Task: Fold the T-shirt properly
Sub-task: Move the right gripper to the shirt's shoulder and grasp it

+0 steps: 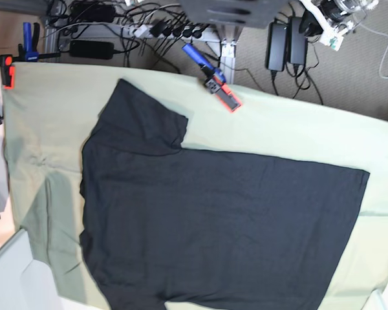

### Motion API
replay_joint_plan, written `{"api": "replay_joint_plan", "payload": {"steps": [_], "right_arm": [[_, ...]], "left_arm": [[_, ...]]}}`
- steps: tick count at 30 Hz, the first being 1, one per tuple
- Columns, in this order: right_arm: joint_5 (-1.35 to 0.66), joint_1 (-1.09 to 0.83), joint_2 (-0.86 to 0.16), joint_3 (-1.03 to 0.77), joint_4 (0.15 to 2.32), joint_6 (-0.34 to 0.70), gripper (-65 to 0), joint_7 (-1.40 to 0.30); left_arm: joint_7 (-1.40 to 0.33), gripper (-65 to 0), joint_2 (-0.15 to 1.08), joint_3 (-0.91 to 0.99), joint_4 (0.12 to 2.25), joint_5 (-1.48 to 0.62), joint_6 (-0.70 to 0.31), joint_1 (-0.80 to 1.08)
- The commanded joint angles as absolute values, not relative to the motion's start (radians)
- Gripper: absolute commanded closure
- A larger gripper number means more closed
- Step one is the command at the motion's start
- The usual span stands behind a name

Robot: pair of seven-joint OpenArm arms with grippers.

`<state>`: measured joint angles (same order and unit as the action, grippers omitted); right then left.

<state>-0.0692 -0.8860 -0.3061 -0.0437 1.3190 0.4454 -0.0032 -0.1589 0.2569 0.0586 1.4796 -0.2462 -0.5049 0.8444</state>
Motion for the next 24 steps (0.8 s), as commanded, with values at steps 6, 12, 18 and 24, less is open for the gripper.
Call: {"api": "replay_joint_plan", "payload": {"steps": [6,12,18,24], "right_arm": [[-0.084,-1.098,-0.405,-0.1,1.669,0.46,-10.8,0.02],[-0.155,-1.135,-0.418,-0.231,1.891,0.459,-10.8,-0.03],[-0.318,-1.043,-0.418,-0.36,1.958,0.459,-12.1,-0.115],[-0.556,-0.882,-0.418,-0.419,1.956,0.432,-31.9,-0.252]], "left_arm": [[-0.255,-16.7,0.316,0.173,1.811,-0.32,-0.52,0.991],[-0.403,-26.9,0.353,0.285,2.031,-0.463,-0.537,1.022],[-0.423,-31.6,0.393,0.358,2.098,-0.555,-0.54,1.009],[-0.424,-31.6,0.423,0.359,2.098,-0.556,-0.543,0.973]]}}
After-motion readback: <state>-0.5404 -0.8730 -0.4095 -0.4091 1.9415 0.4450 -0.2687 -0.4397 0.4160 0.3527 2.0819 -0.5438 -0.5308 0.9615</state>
